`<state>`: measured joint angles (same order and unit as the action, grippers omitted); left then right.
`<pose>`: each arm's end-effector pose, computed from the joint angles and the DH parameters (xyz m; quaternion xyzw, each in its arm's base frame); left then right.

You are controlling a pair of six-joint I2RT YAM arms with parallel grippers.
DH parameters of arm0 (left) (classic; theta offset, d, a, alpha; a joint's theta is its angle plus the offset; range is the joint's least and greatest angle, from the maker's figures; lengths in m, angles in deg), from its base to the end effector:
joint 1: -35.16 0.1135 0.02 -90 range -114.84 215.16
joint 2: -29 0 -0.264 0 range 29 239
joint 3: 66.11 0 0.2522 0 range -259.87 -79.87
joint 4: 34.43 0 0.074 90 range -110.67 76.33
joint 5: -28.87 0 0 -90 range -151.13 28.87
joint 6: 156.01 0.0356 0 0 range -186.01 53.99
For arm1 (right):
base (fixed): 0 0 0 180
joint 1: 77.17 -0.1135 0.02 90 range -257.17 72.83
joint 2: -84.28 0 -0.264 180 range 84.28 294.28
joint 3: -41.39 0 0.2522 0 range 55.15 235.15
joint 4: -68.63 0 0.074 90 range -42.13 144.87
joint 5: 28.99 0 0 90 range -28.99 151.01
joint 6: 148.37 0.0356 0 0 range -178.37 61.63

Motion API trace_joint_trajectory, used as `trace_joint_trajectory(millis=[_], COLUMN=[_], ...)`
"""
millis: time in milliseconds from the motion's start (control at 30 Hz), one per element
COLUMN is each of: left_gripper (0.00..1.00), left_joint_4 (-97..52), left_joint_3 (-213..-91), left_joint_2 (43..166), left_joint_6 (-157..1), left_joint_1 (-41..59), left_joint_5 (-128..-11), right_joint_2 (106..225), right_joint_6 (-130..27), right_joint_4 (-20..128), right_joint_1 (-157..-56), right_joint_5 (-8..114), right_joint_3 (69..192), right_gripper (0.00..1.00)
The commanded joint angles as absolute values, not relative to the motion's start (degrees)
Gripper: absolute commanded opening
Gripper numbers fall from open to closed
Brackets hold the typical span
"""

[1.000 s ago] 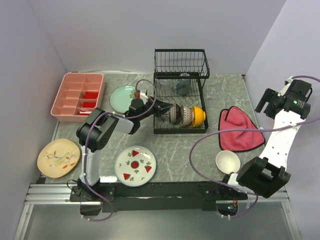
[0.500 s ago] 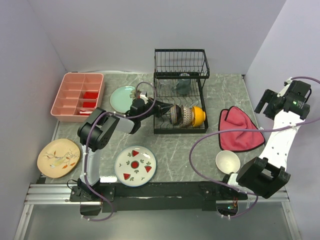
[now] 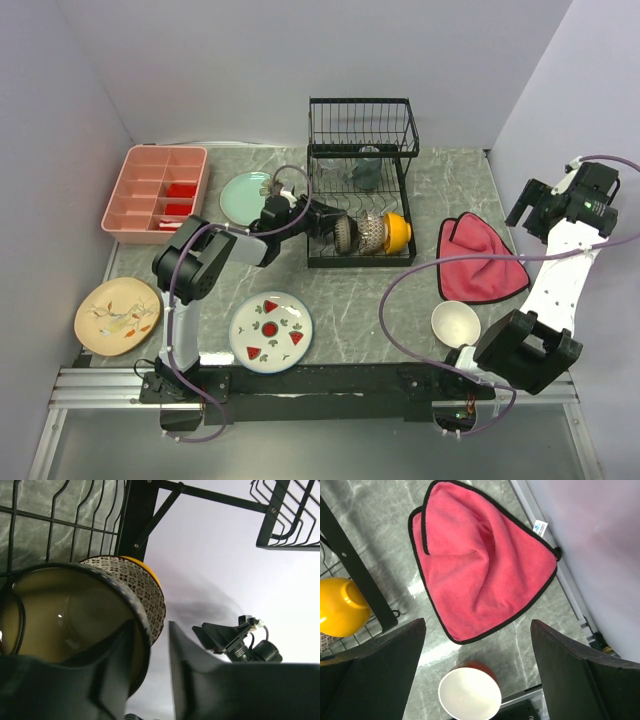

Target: Load the mixed dishes into the dish rack

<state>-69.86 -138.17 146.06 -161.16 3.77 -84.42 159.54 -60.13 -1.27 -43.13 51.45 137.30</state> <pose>0.3543 -0.2327 0.1525 -0.2843 0.7039 -0.6341 0.1468 0.2188 -0.1407 0.3751 0.2318 0.9054 -0.0323 0.3542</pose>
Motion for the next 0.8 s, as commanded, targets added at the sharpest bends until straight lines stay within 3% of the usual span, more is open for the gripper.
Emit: trace_joint_trajectory(millis=[0, 267, 433, 533, 767], left_gripper=[0.45, 0.57, 0.62, 0.63, 0.63], left_joint_4=[-69.98, -59.28, -30.58, -22.82, -23.30], left_joint_3=[-139.72, -144.29, -152.98, -155.36, -150.45], left_joint_2=[143.35, 137.47, 133.95, 133.07, 132.45], left_joint_6=[-157.95, -147.69, -133.97, -127.46, -121.30], left_joint_1=[3.00, 5.18, 8.70, 10.90, 12.05], left_joint_5=[-85.56, -86.44, -84.43, -83.90, -86.79], right_joint_2=[160.39, 159.61, 158.11, 156.44, 152.05], right_joint_6=[-58.99, -63.02, -89.97, -103.95, -115.41], right_joint_4=[0.90, -1.11, -13.91, -18.40, -18.17], right_joint_1=[-42.81, -42.90, -45.44, -45.36, -45.44], right_joint_5=[49.85, 44.06, 35.45, 35.61, 36.32], right_joint_3=[137.77, 136.98, 132.08, 124.71, 112.55], right_gripper=[0.93, 0.93, 0.91, 0.91, 0.91])
